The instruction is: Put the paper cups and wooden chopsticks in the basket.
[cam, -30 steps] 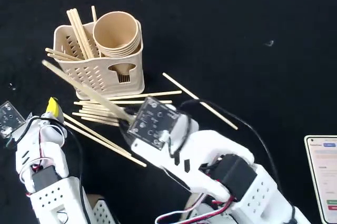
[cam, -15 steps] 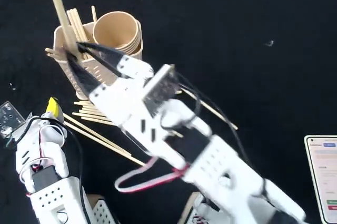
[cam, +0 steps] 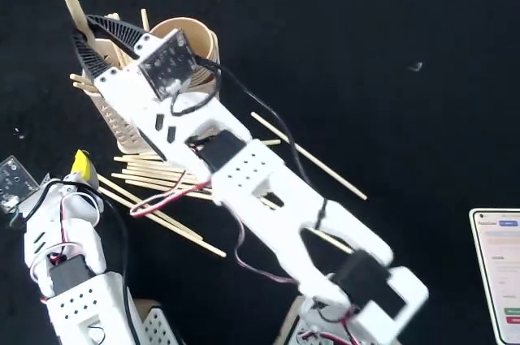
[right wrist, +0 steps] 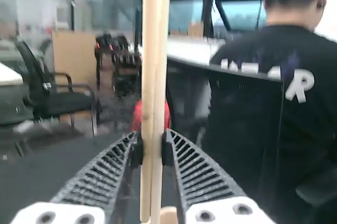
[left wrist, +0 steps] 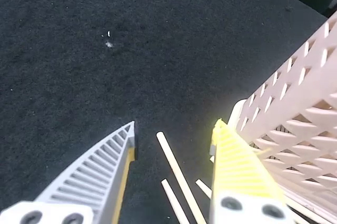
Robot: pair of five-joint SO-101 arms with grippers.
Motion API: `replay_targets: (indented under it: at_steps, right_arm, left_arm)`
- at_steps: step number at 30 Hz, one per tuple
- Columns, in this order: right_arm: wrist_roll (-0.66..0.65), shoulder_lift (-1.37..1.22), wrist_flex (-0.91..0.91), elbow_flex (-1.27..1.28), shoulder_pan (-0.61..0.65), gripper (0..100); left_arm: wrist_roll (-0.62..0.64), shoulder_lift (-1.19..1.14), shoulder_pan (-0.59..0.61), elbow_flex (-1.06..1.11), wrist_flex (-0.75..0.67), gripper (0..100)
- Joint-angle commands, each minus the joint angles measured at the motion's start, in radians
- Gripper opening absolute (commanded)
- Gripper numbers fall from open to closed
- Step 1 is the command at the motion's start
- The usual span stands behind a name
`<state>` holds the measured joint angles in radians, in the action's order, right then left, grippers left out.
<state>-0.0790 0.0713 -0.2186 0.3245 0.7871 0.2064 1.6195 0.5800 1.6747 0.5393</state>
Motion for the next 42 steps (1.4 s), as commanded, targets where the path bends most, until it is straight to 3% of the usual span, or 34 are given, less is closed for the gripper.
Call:
replay_targets:
  at_steps: [1,6,11,14,20,24,27,34,42]
  right_arm:
    - [0.005,-0.024,-0.017,-0.061,-0.026,3.4]
    - [0.009,0.013,0.175,-0.064,-0.015,18.8]
    - [0.011,0.191,0.390,-0.056,-0.003,18.8]
    - [0.011,0.351,0.638,-0.056,-0.008,18.8]
    - [0.008,0.636,1.254,-0.036,-0.167,18.9]
    - [0.003,0.691,1.452,0.120,-0.315,19.1]
    - [-0.052,0.664,1.425,0.295,-0.446,19.1]
    - [-0.325,0.447,1.105,0.559,-0.641,19.1]
    - [-0.572,0.081,0.942,0.424,-0.756,19.1]
  left_arm:
    - [-0.009,0.014,-0.012,-0.002,-0.003,23]
    - [-0.009,0.014,-0.012,-0.002,-0.003,23]
    - [-0.009,0.014,-0.012,-0.002,-0.003,23]
    - [-0.009,0.014,-0.012,-0.002,-0.003,23]
    - [-0.009,0.014,-0.012,-0.002,-0.003,23]
    - [-0.009,0.014,-0.012,-0.002,-0.003,23]
    - [-0.009,0.014,-0.012,-0.002,-0.003,23]
    - [-0.009,0.014,-0.012,-0.002,-0.003,23]
    - [-0.009,0.014,-0.012,-0.002,-0.003,23]
